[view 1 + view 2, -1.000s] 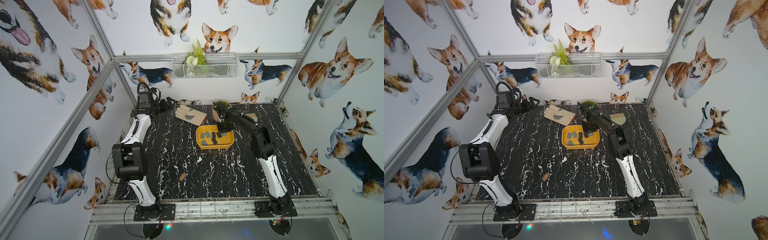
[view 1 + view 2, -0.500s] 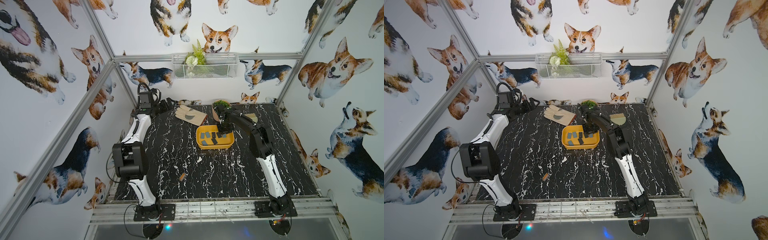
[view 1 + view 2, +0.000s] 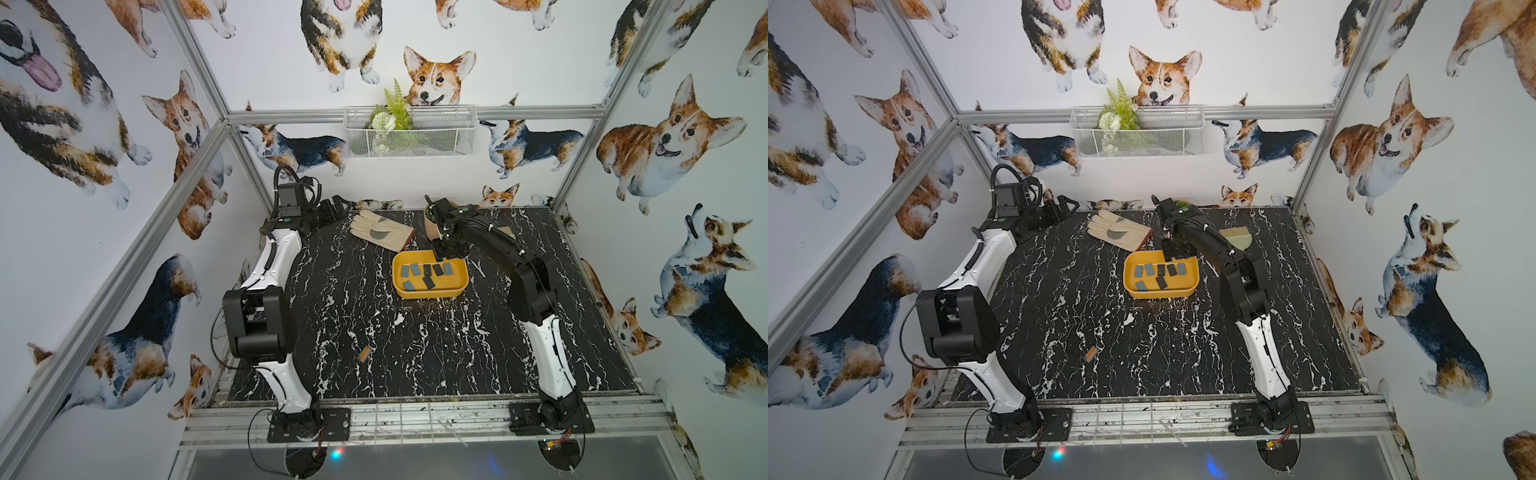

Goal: Put the eraser in the storage box
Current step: Place the eraser in the storage box, then adjust the eraser at the center of the board.

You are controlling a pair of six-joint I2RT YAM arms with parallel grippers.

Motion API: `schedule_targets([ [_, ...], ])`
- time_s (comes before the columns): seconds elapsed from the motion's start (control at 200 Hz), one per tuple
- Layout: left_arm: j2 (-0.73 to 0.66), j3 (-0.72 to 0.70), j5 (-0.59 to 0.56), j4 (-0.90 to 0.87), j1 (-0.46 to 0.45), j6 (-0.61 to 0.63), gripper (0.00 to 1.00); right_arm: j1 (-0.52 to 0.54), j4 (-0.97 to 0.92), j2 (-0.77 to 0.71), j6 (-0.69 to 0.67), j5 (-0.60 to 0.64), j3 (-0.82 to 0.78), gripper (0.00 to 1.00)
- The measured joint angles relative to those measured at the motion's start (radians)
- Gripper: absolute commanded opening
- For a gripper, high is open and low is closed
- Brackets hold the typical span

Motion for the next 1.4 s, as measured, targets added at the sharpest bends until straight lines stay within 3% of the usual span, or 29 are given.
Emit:
schedule_targets([
  [0.255, -0.097, -0.063, -0.009, -0.009, 0.016, 0.004, 0.98, 0.205, 0.066, -0.277, 0.041, -0.063, -0.242, 0.75],
  [0.465, -0.222, -0.163, -0.034, -0.017, 0.083, 0.0, 0.98, 0.376, 0.12, -0.336, 0.174, -0.177, -0.4, 0.76],
  [0.701, -0.353, -0.352, -0.036, 0.015, 0.201, -0.08, 0.98, 0.507, 0.197, -0.224, 0.325, -0.341, -0.432, 0.76],
  [1.056, -0.478, -0.379, 0.015, -0.014, 0.26, -0.095, 0.98, 0.522, 0.28, -0.044, 0.451, -0.527, -0.332, 0.75],
  [1.396, -0.544, -0.438, 0.041, -0.018, 0.269, -0.098, 0.98, 0.548, 0.264, 0.048, 0.486, -0.583, -0.278, 0.75],
])
